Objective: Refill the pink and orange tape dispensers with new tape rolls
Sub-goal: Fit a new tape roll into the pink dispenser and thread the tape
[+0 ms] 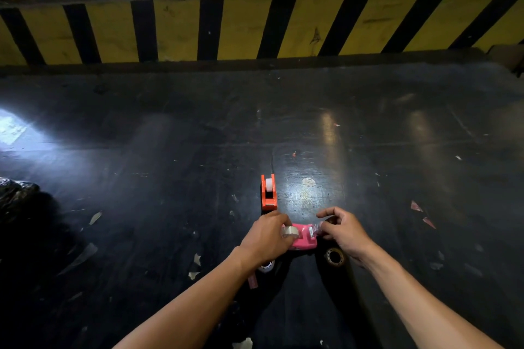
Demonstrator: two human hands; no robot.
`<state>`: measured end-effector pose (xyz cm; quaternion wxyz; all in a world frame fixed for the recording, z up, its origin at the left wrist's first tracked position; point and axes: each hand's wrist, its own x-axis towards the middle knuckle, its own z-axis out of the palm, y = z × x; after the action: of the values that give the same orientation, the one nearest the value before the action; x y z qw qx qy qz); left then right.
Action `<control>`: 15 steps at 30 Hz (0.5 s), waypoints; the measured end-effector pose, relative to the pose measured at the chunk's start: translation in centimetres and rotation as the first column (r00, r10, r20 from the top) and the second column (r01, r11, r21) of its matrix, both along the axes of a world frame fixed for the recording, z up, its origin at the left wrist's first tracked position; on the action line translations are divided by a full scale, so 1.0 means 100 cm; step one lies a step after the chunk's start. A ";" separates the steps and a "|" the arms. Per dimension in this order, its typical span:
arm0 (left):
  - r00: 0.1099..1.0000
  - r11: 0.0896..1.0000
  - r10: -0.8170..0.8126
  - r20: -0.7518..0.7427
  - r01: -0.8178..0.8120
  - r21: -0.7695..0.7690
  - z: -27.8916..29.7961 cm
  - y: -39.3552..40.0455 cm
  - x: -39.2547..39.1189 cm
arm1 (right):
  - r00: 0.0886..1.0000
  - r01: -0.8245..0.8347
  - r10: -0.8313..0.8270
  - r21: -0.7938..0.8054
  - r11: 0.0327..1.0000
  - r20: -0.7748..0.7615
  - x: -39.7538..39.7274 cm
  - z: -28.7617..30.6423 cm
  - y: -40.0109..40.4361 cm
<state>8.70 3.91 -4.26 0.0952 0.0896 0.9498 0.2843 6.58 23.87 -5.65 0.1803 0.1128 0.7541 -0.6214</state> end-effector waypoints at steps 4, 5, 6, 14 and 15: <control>1.000 1.000 0.001 0.010 -0.001 -0.011 0.004 -0.001 -0.001 | 1.000 -0.003 0.003 0.014 1.000 0.002 0.001 -0.002 0.000; 1.000 1.000 0.001 0.016 -0.001 -0.013 0.005 0.000 -0.002 | 1.000 -0.006 0.006 0.018 1.000 -0.001 0.001 -0.003 0.000; 1.000 1.000 -0.001 0.025 0.001 -0.017 0.006 0.000 -0.002 | 1.000 -0.008 0.008 0.027 1.000 -0.002 0.002 -0.003 0.000; 0.997 0.982 -0.009 0.072 0.023 -0.185 0.016 0.012 -0.008 | 1.000 -0.016 0.016 0.033 0.999 -0.002 0.004 0.000 -0.002; 0.997 0.980 -0.013 0.072 0.026 -0.195 0.016 0.013 -0.009 | 1.000 -0.015 0.015 0.029 0.999 0.000 0.004 0.000 -0.002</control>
<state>7.85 5.20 -2.69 0.1398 0.0791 0.9682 0.1916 6.95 23.68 -5.60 0.1830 0.1097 0.7639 -0.6091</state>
